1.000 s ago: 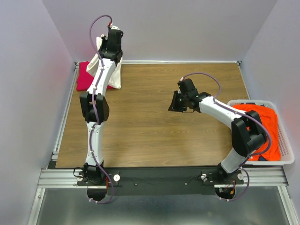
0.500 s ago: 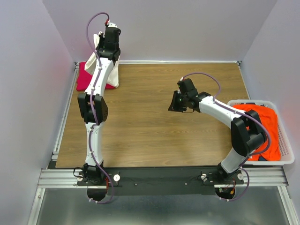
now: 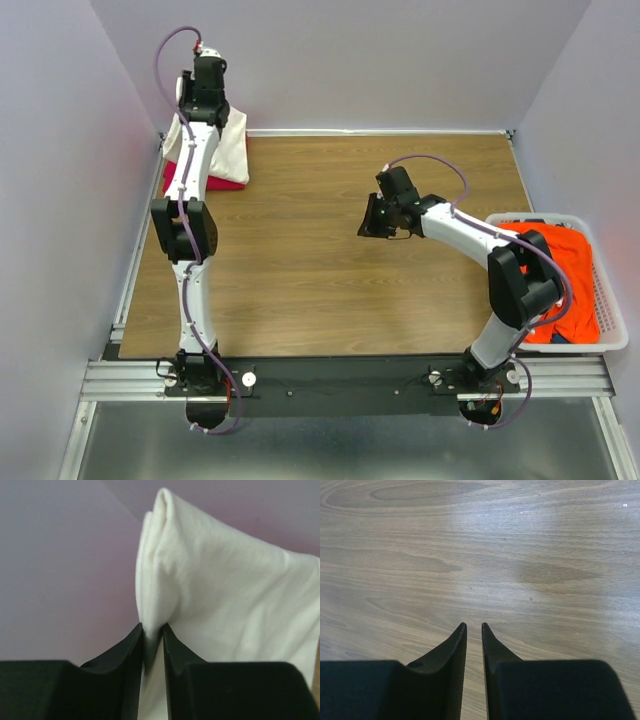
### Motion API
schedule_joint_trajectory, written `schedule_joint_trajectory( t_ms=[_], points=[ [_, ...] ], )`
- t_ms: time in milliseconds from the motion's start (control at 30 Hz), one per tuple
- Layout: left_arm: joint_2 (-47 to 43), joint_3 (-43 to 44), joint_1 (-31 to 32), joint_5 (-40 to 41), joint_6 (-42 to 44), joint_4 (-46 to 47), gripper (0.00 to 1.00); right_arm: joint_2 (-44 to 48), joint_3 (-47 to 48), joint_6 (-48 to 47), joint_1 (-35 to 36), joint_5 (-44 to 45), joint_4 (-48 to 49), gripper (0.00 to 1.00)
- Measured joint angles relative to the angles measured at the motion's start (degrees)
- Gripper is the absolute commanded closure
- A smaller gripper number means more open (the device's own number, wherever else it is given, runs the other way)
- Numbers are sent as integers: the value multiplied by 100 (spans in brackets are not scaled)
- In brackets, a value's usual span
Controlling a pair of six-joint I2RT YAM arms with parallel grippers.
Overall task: Fold and stack the t-shirts
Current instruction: Neatly place the folded tshirt to the corner, then reset both grippers
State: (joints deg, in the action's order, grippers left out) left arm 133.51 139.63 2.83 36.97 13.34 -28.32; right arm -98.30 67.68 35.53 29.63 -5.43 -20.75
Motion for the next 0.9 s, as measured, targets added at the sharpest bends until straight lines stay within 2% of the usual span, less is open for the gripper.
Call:
schedule_joint_trajectory(
  t_ms=[33, 267, 567, 800, 900],
  points=[
    [9, 2, -46, -2, 31, 24, 3, -11, 11, 0, 0, 0, 2, 75],
    [55, 20, -479, -199, -275, 192, 2, -31, 28, 0, 0, -2, -13, 73],
    [-199, -273, -372, -861, -841, 251, 2, 127, 28, 0, 0, 11, -42, 73],
    [-957, -1169, -343, -1626, -1700, 289, 2, 415, 28, -2, 0, 153, -42, 73],
    [-1644, -2114, -315, -1945, -2201, 466, 2, 490, 28, -2, 0, 205, -44, 73]
  ],
)
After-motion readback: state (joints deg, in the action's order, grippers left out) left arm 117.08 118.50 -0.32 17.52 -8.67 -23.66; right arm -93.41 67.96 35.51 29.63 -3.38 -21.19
